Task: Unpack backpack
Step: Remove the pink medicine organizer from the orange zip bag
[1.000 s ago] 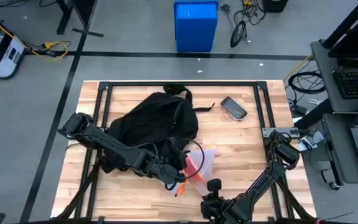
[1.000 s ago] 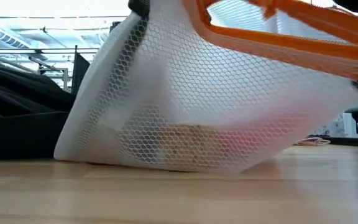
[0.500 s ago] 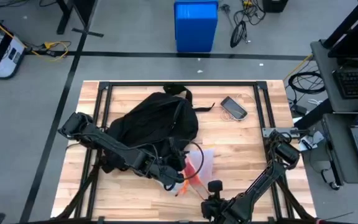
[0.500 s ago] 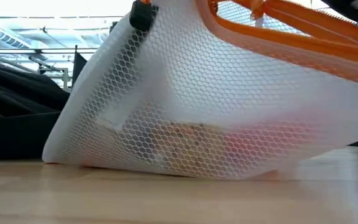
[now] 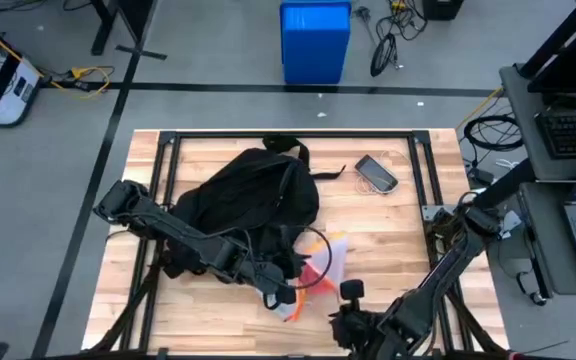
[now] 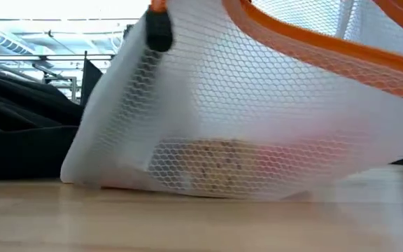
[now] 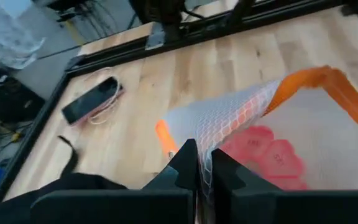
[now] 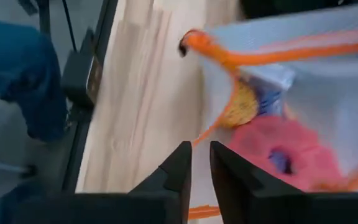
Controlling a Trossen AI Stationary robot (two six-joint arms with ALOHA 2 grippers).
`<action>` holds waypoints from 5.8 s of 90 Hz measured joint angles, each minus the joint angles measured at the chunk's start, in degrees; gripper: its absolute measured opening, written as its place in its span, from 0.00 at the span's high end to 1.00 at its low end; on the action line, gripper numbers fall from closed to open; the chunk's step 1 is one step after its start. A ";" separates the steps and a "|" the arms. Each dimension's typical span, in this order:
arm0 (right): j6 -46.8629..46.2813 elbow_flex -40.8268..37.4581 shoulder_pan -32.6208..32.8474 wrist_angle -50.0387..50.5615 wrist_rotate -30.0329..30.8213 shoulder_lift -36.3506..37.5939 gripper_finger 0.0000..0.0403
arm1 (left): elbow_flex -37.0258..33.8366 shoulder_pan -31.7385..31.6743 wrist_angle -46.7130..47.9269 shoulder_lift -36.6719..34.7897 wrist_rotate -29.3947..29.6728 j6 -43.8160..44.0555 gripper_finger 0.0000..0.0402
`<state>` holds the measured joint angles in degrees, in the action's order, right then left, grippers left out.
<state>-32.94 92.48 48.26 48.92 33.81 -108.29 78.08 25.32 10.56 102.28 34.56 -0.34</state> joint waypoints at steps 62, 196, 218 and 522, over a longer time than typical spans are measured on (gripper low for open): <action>6.64 0.03 -10.92 11.73 -6.89 -4.11 0.72 | -0.02 -2.19 -6.07 3.84 -6.16 -2.03 1.00; 15.75 -0.13 -11.47 9.73 -12.77 -9.47 0.58 | 0.00 -2.60 -3.42 5.75 -9.19 -9.57 1.00; 20.04 -0.13 -12.22 9.74 -13.21 -9.47 0.42 | -0.03 -1.70 -2.80 5.75 -10.13 -16.99 1.00; 28.99 -8.54 -23.45 -5.76 -25.27 -10.67 0.51 | -0.04 0.66 6.65 5.14 13.52 -10.49 1.00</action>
<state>-3.94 83.94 24.82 43.16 8.54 -118.96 78.04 25.98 17.21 107.42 48.07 -10.83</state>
